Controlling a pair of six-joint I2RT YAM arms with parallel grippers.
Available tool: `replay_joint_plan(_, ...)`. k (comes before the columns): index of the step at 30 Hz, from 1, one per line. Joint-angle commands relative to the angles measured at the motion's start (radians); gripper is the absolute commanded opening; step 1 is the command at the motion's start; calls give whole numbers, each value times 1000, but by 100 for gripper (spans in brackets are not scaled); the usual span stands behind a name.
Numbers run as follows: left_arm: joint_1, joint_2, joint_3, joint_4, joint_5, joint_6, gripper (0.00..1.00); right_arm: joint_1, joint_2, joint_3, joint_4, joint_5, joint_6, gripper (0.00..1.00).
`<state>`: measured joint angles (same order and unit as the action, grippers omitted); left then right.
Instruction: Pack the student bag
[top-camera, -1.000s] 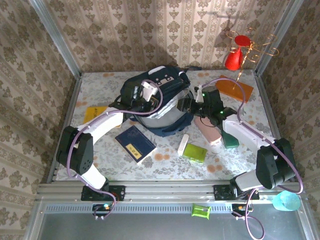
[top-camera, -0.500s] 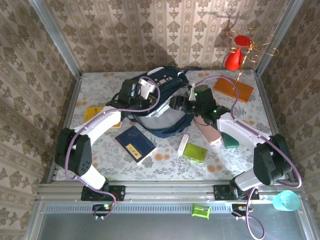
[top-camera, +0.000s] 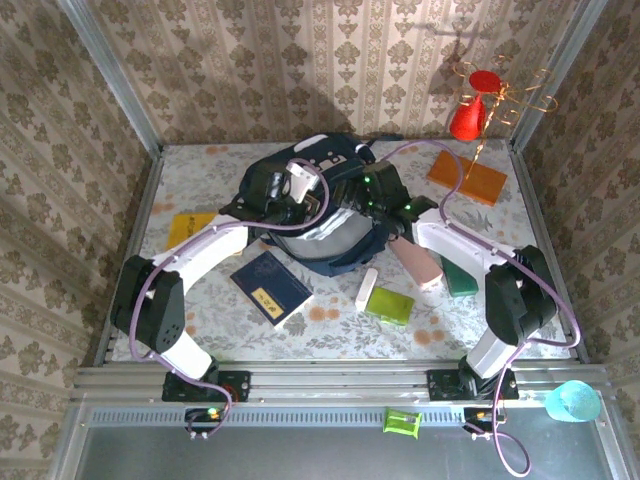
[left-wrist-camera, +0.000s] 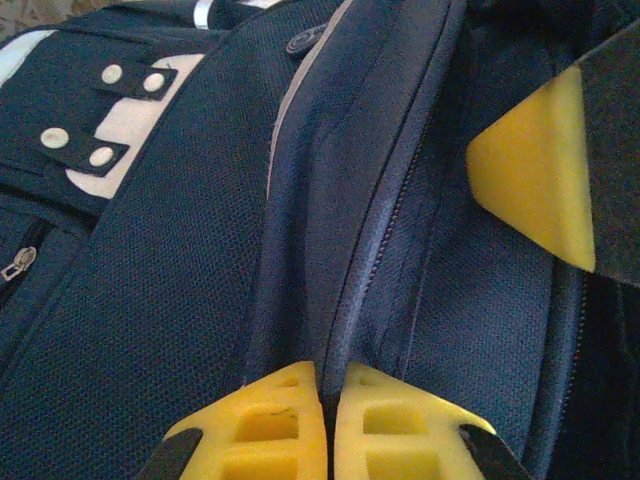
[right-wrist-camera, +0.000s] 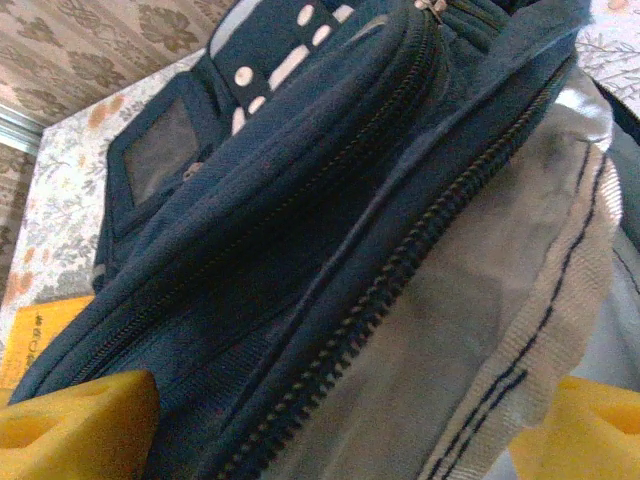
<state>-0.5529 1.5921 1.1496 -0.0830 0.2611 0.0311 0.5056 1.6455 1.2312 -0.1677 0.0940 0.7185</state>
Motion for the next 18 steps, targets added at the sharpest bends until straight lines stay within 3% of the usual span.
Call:
replay_joint_plan(1, 4, -43, 1, 53, -55, 19, 0, -42, -53, -75, -39, 21, 2, 85)
replay_joint_plan(7, 11, -34, 1, 59, -54, 12, 0, -107, -101, -177, 4, -81, 27, 70)
replay_joint_plan(18, 12, -34, -2, 64, -39, 1, 0, -168, -72, -215, 169, -311, 105, 30)
